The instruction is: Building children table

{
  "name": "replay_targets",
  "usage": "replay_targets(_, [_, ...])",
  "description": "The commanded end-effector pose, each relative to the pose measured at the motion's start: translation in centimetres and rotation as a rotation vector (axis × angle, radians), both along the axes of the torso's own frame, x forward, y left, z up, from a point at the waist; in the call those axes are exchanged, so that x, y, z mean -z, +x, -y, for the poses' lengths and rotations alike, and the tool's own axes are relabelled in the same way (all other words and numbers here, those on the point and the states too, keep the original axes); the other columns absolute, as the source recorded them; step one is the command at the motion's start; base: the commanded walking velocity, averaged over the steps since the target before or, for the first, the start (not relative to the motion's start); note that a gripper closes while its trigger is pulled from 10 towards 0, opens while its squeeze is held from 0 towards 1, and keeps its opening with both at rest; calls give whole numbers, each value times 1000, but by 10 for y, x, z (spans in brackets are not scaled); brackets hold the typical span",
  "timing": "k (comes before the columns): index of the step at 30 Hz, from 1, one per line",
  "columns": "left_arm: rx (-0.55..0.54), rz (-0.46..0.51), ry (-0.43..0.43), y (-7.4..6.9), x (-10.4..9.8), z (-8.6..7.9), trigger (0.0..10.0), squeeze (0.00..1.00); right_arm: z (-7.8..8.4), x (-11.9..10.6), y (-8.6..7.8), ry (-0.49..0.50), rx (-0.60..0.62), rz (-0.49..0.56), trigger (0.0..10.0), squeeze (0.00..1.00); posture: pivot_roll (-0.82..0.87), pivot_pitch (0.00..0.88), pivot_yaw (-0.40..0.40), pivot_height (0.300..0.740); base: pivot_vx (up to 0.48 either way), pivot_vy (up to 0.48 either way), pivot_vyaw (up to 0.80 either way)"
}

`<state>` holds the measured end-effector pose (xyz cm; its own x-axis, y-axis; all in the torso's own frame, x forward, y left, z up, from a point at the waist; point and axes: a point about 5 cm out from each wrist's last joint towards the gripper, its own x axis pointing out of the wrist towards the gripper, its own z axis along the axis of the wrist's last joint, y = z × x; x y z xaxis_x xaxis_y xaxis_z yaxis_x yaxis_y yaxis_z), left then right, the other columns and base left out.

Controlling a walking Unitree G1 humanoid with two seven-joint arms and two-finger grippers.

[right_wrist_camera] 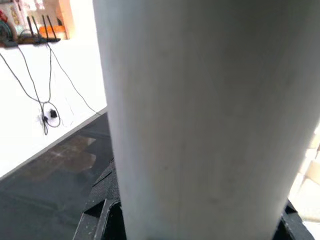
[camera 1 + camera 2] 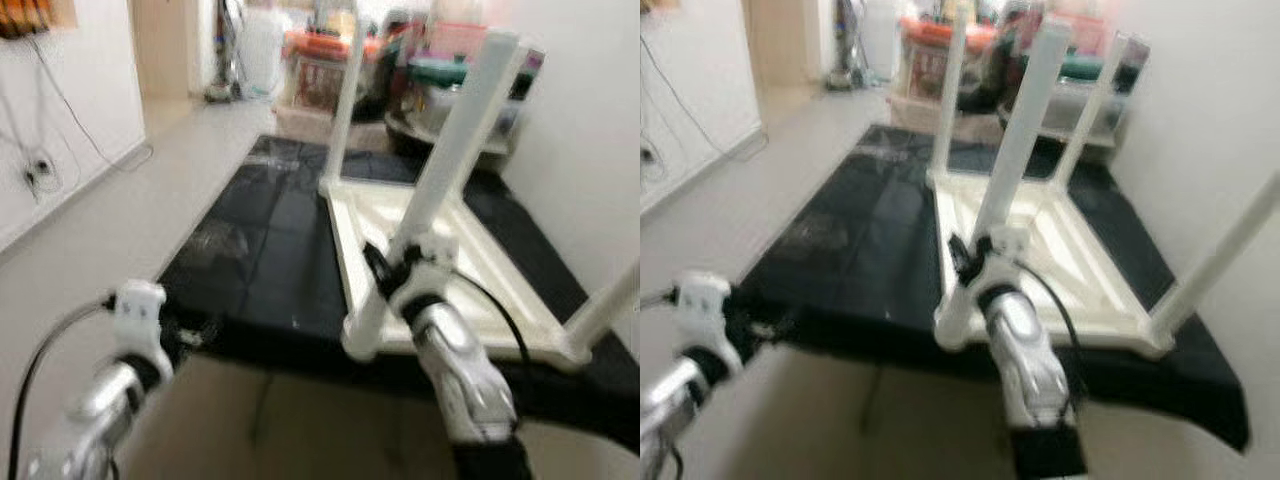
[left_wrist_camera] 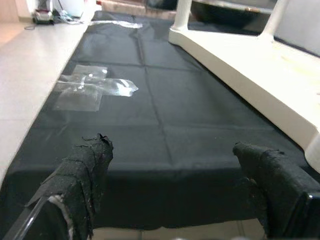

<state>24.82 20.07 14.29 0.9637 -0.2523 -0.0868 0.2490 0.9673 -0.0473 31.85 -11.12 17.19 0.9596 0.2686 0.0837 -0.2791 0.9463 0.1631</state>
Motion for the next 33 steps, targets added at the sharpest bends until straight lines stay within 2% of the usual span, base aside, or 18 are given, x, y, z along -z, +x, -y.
replay_targets(1, [16, -4, -5, 1, 1, 5, 10000, 0, -1, 16, 3, -1, 10, -67, 10000, 0, 120, 0, -144, 740, 0, 0, 0])
replay_targets(3, [16, -4, -5, 1, 1, 5, 10000, 0, -1, 16, 3, -1, 10, -67, 10000, 0, 120, 0, -144, 740, 0, 0, 0])
replay_targets(4, [2, -1, -2, 2, 1, 5, 10000, 0, -11, 15, 12, 3, 13, -61, 10000, 0, 131, 0, -151, 740, 0, 0, 0])
replay_targets(5, [2, -1, -2, 2, 1, 5, 10000, 0, -11, 15, 12, 3, 13, -61, 10000, 0, 131, 0, -151, 740, 0, 0, 0])
replay_targets(7, [-8, 6, -7, 2, 0, 5, 10000, 0, -29, 14, 21, 3, -6, -46, 10000, 0, 137, 0, -155, 740, 0, 0, 0])
replay_targets(13, [-15, 22, -12, 1, -4, 4, 10000, 0, -34, 13, 33, -21, 12, -39, 10000, 0, 152, 0, -167, 740, 0, 0, 0])
replay_targets(18, [-38, 25, -17, -2, -4, -1, 10000, 0, -23, 10, 43, -33, 52, -35, 10000, 0, 157, 0, -175, 740, 0, 0, 0])
replay_targets(21, [-29, 18, -36, -3, -3, 2, 10000, 0, -12, 13, 41, -39, 58, -35, 10000, 0, 143, 0, -171, 740, 0, 395, 0])
replay_targets(24, [-27, 15, -40, -3, -3, 3, 10000, 0, -10, 13, 40, -40, 60, -37, 10000, 0, 143, 0, -171, 740, 0, 480, 0])
replay_targets(27, [-13, 19, -39, -1, -3, 5, 10000, 0, -2, 18, 37, -39, 67, -39, 10000, 0, 128, 0, -160, 740, 0, 480, -800])
replay_targets(29, [-13, 19, -39, -1, -3, 5, 10000, 0, -2, 18, 37, -39, 67, -39, 10000, 0, 128, 0, -160, 740, 0, 480, -800])
replay_targets(33, [-23, 37, -39, 2, -5, 3, 10000, 0, -1, 21, 32, -63, 49, -21, 10000, 0, 128, 0, -160, 740, 0, 62, 0])
